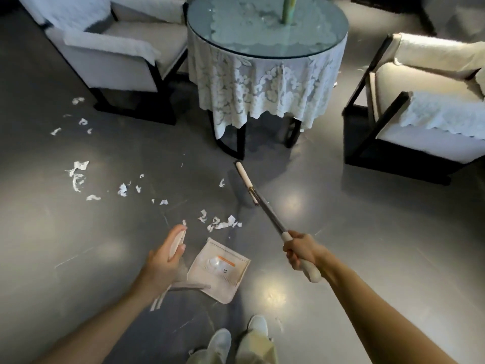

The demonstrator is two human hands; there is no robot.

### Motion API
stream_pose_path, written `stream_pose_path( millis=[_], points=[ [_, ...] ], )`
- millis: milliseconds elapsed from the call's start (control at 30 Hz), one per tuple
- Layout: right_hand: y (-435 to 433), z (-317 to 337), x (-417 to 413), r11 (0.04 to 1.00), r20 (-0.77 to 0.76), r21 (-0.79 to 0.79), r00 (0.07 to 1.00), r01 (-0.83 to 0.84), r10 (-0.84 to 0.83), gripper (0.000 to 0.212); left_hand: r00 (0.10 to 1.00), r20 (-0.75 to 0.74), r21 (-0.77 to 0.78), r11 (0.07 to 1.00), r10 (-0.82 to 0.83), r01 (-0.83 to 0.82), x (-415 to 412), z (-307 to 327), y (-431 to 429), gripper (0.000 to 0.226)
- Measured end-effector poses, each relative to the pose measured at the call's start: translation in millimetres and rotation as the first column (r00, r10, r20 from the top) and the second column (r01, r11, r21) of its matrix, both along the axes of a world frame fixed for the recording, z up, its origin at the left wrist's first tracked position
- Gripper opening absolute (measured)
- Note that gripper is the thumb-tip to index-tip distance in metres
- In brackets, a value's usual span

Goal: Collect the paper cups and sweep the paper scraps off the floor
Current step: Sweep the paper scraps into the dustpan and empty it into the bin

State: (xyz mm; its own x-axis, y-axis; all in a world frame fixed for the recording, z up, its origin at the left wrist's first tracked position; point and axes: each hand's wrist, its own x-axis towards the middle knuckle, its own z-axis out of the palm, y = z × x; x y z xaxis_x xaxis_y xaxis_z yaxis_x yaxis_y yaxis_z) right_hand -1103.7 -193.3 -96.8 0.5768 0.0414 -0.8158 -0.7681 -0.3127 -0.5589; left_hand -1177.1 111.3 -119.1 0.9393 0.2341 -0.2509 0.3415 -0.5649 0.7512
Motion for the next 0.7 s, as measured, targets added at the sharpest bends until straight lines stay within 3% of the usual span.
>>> stream_pose_path(
  millis=[133, 333, 533, 700],
  points=[
    [-0.1, -18.0, 53.5, 0.986, 0.04, -0.082, 0.988, -0.147, 0.151, 0.027, 0.998, 0.002, 0.051, 0.997, 0.057, -0.057, -1.0, 3.6, 9.9, 0.037],
    [16.6, -46.3, 123.8, 0.868, 0.076, -0.271, 0.89, -0.415, 0.449, 0.036, 0.99, 0.015, 0.071, 0.987, 0.142, -0.142, -2.3, -3.3, 17.4, 0.035],
    [43.2, -71.0, 157.3, 0.61, -0.066, -0.387, 0.681, -0.691, 0.73, 0.035, 0.985, 0.009, 0.075, 0.982, 0.174, -0.174, 15.2, -12.1, 31.4, 0.035],
    [52.2, -62.5, 124.6, 0.474, -0.202, -0.392, 0.576, -0.788, 0.792, 0.049, 0.975, 0.028, 0.081, 0.972, 0.219, -0.221, 24.3, -16.0, 31.6, 0.035]
  ],
)
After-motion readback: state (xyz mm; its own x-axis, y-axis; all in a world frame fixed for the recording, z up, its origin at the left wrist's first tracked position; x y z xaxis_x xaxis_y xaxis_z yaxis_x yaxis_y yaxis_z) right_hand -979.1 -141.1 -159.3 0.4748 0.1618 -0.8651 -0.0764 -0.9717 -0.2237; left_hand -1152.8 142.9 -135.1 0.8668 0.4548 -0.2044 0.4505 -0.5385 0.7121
